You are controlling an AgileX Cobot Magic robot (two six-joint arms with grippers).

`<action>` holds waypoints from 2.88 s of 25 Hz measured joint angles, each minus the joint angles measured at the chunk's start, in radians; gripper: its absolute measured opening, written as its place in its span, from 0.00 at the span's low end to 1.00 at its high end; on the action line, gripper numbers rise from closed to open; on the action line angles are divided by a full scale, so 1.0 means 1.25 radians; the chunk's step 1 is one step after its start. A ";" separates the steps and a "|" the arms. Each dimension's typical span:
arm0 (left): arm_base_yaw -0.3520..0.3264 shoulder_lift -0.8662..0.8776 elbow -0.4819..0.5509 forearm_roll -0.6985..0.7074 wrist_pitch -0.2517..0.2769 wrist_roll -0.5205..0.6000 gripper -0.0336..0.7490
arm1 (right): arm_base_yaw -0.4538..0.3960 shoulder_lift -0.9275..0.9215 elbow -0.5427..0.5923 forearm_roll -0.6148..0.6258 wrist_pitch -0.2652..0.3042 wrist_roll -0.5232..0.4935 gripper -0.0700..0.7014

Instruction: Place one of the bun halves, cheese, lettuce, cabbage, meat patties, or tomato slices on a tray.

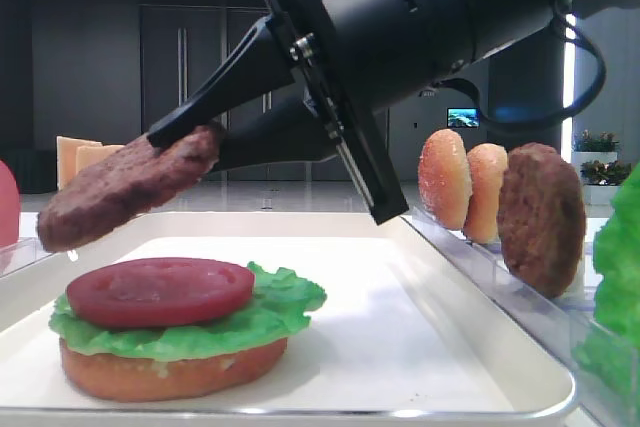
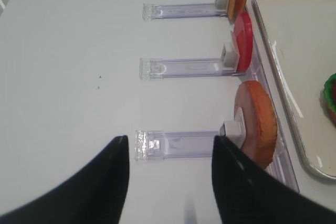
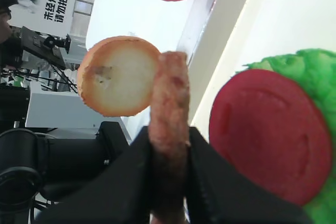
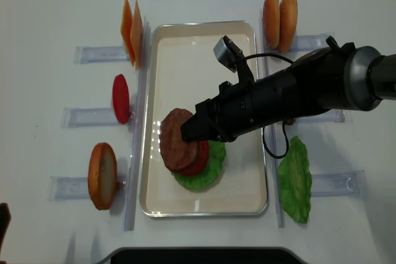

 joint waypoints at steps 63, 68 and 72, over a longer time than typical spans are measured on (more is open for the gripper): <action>0.000 0.000 0.000 0.000 0.000 0.000 0.54 | -0.032 -0.289 -0.030 -0.901 -0.146 0.602 0.57; 0.000 0.000 0.000 0.000 0.000 0.000 0.54 | -0.139 -0.324 -0.108 -1.267 0.067 0.824 0.54; 0.000 0.000 0.000 0.000 0.000 0.000 0.54 | -0.311 -0.355 -0.140 -1.328 0.169 0.842 0.52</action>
